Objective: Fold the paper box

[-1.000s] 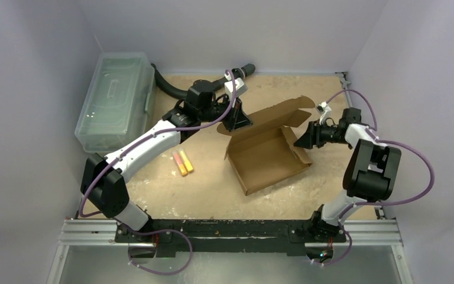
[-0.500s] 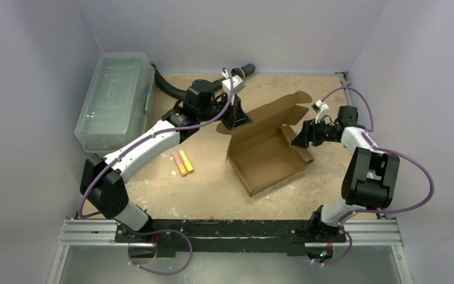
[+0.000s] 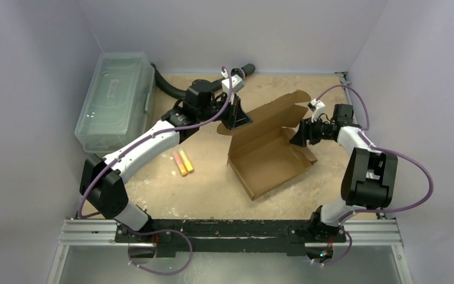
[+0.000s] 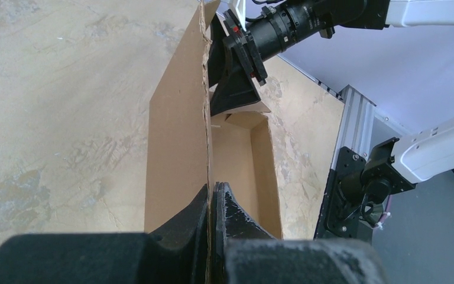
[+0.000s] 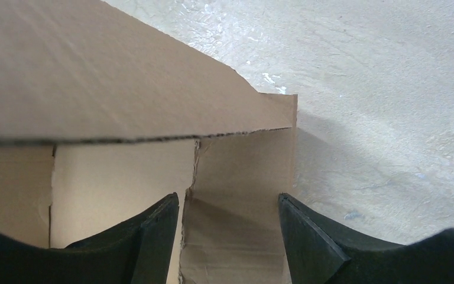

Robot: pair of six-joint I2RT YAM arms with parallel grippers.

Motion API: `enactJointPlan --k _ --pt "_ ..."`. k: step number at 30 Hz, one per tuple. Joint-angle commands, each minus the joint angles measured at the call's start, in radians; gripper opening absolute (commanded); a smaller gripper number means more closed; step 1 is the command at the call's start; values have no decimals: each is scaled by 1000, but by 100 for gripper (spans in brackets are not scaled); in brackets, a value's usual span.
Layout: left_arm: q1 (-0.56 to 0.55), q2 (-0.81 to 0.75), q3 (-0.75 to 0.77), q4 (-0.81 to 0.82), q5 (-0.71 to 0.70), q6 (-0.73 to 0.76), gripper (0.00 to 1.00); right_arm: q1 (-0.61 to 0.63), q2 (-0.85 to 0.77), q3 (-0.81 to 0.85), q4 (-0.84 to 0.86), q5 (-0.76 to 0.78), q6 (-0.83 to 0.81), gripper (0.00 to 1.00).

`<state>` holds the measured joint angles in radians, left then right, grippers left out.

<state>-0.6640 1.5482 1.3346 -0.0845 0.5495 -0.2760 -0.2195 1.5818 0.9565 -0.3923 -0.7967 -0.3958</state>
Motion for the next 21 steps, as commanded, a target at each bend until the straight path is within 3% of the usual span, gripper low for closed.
enactJointPlan --k 1,6,17,21 --pt "-12 -30 7 69 3 -29 0 33 -32 -9 48 51 25 66" --pt "-12 -30 8 69 -23 -48 0 36 -76 -30 86 70 32 69" --pt "-11 -42 21 37 -44 -28 0 35 -97 -32 23 -114 -13 57" --pt "-11 -48 20 26 -53 -12 0 10 -100 -27 38 -117 -4 63"
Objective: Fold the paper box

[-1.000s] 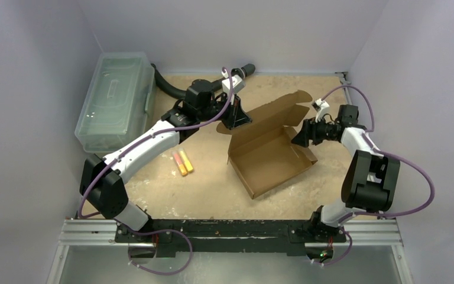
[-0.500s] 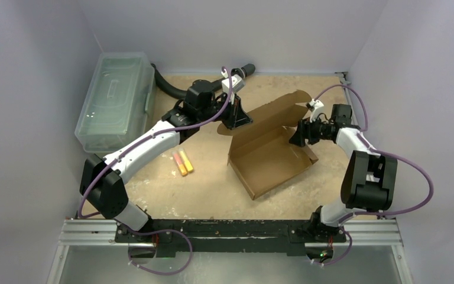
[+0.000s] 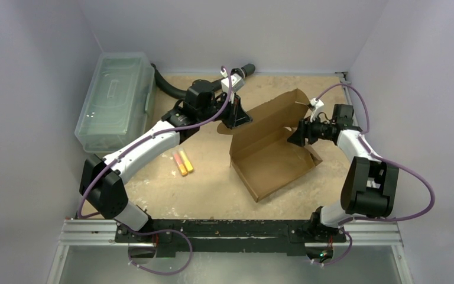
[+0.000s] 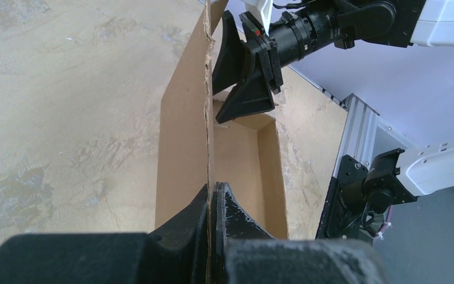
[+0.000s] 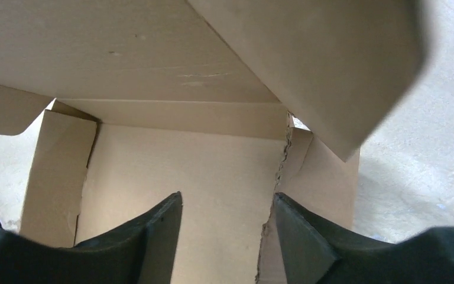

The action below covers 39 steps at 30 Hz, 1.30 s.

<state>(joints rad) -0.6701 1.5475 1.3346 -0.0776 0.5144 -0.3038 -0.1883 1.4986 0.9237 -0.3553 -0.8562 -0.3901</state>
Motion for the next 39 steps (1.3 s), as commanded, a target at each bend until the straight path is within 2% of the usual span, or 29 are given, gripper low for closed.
enactJointPlan --k 1,3,7,15,22,30,34,39 --pt "-5 -50 19 18 -17 19 0 -45 -21 6 1 -79 -8 67" --pt "-5 -58 12 15 -13 28 0 -83 -27 9 -30 -112 -36 73" --pt "-5 -61 9 12 7 48 0 -146 1 18 -75 -144 -86 80" --pt "-5 -72 1 26 32 61 0 -167 209 72 -179 -177 -125 80" --pt "-6 -78 -6 43 50 63 0 -172 252 83 -167 -164 -115 81" --pt "-6 -89 -12 40 40 73 0 -194 102 66 -190 -144 -177 82" --pt "-7 -88 -3 34 21 60 0 -177 -49 -8 -83 18 -182 86" --pt "-8 -72 18 3 0 22 0 -80 -135 -84 1 219 -236 89"
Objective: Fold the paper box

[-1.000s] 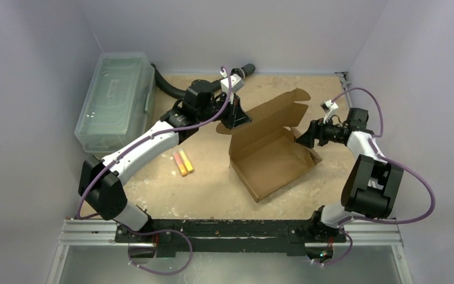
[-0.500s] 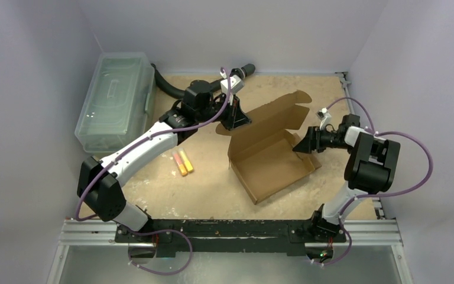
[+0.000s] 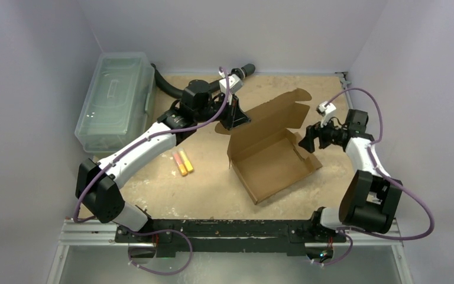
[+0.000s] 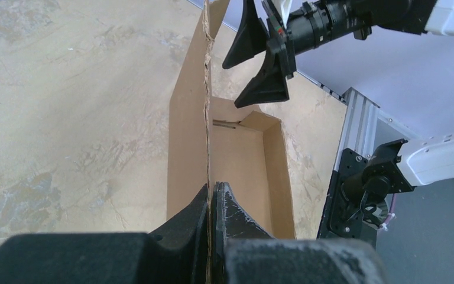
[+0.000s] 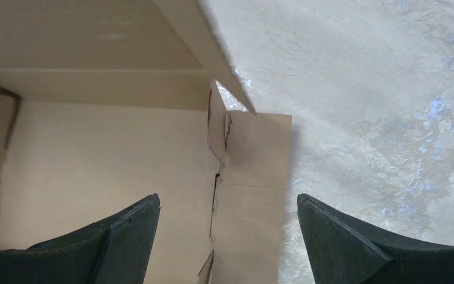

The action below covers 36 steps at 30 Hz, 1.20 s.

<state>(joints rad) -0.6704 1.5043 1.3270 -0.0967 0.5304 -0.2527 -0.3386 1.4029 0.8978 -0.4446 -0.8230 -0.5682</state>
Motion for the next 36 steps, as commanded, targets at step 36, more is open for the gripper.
enactJointPlan --k 36 --pt "9 -96 -77 77 -14 -24 0 317 75 -153 265 574 -144 68"
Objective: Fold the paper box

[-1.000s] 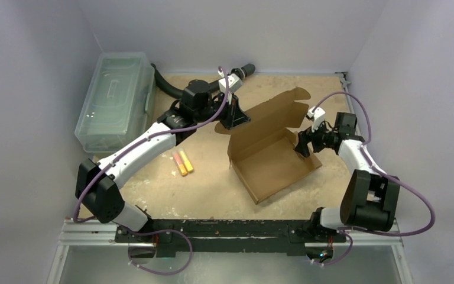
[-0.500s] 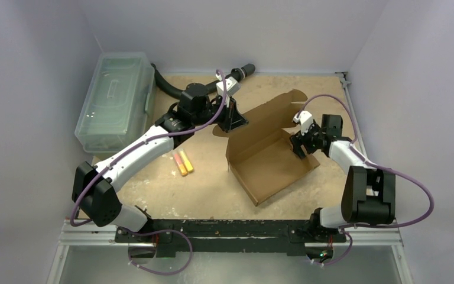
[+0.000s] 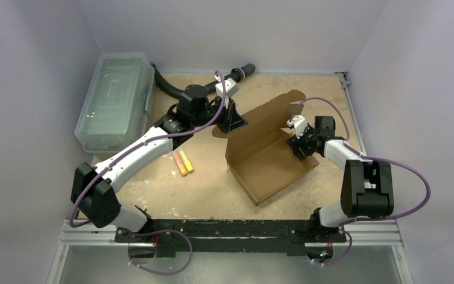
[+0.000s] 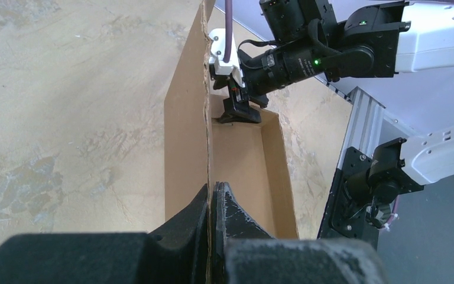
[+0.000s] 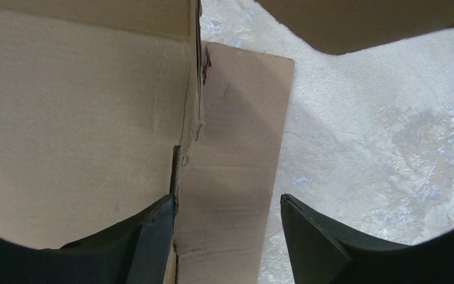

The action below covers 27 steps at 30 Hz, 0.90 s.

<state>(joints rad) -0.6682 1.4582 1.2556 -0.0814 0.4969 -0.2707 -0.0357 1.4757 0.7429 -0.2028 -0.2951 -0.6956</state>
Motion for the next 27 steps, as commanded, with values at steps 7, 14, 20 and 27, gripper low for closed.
enactJointPlan --k 7,14,20,27 --pt "13 -51 -13 60 27 -1 0 18 -39 -1 49 85 5 44" --pt "20 -53 -10 41 31 13 0 18 -109 -18 101 135 23 21" --pt "22 -51 -7 27 36 25 0 15 -123 -16 138 121 52 5" --pt "33 -62 -11 17 47 43 0 -65 -106 18 112 21 100 0"
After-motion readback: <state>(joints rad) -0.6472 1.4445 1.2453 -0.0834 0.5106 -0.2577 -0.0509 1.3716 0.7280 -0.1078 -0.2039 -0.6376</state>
